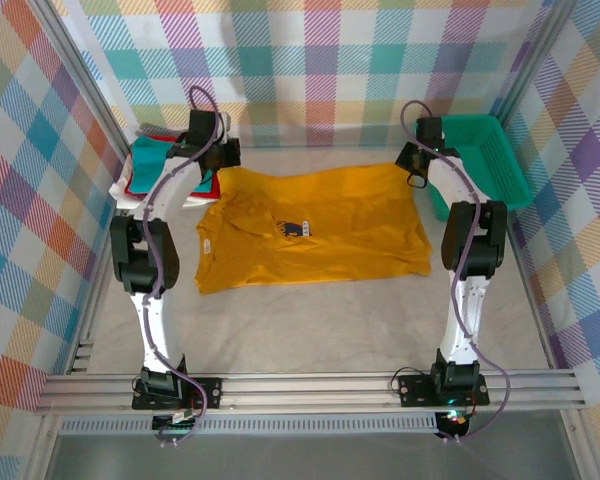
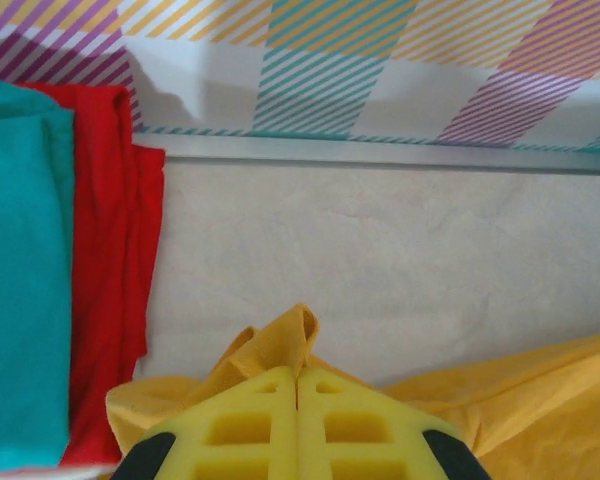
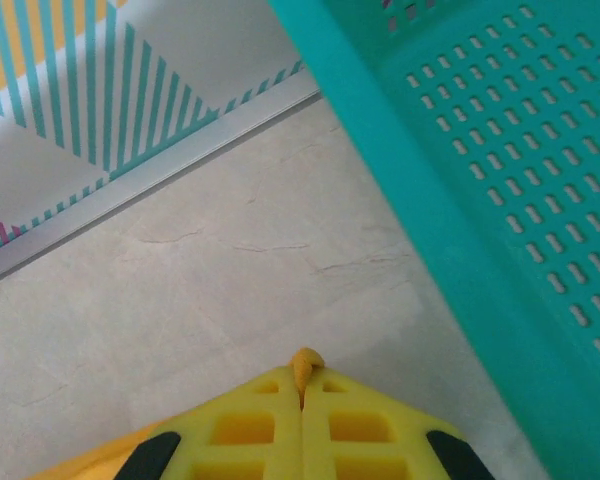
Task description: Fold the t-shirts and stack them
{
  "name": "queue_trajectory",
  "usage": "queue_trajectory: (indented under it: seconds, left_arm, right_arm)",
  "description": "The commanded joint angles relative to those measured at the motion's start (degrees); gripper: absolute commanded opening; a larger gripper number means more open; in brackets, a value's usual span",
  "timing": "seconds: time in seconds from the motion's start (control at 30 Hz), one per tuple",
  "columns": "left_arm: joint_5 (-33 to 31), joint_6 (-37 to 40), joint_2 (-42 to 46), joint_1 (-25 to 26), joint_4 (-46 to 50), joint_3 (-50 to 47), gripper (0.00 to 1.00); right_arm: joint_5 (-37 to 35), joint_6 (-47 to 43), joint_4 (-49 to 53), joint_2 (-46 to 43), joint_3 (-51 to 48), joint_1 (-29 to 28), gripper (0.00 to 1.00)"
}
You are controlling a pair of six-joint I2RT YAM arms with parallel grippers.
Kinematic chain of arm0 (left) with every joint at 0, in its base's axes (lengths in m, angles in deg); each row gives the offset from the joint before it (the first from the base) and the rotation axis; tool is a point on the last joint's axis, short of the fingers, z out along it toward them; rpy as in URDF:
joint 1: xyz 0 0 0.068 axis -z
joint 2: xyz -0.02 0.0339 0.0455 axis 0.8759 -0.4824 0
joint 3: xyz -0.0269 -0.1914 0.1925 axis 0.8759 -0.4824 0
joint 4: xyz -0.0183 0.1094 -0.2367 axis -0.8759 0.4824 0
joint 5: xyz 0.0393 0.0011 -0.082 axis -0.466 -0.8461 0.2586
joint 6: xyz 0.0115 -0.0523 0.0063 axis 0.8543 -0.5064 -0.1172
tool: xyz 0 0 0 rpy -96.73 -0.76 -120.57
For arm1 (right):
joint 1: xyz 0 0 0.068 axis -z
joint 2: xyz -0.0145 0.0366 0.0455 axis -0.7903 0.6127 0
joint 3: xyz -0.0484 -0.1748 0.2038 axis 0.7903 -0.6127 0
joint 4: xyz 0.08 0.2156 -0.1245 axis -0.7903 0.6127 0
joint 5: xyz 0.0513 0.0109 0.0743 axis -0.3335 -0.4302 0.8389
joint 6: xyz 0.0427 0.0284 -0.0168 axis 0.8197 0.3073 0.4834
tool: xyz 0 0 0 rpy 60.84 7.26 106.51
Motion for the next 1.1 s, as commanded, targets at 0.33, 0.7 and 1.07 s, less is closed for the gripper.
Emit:
queue_trajectory:
  seconds: [0.33, 0.7, 1.07]
  left_arm:
    - [-8.17, -2.87, 17.34, 1.48, -3.97, -21.76, 0.0]
    - [-9.07, -6.03, 24.96, 5.41, -1.48, -33.19, 0.05]
    - [-9.98, -11.71, 40.09, 9.5, 0.34, -50.15, 0.37]
  right_arm:
    - [1.9, 0.48, -5.17, -7.05, -10.01, 0.74, 0.0]
    - [4.66, 5.69, -2.76, -16.61, -24.34, 0.73, 0.2]
    - [8.09, 5.31, -1.87, -32.85, -42.01, -0.07, 0.43]
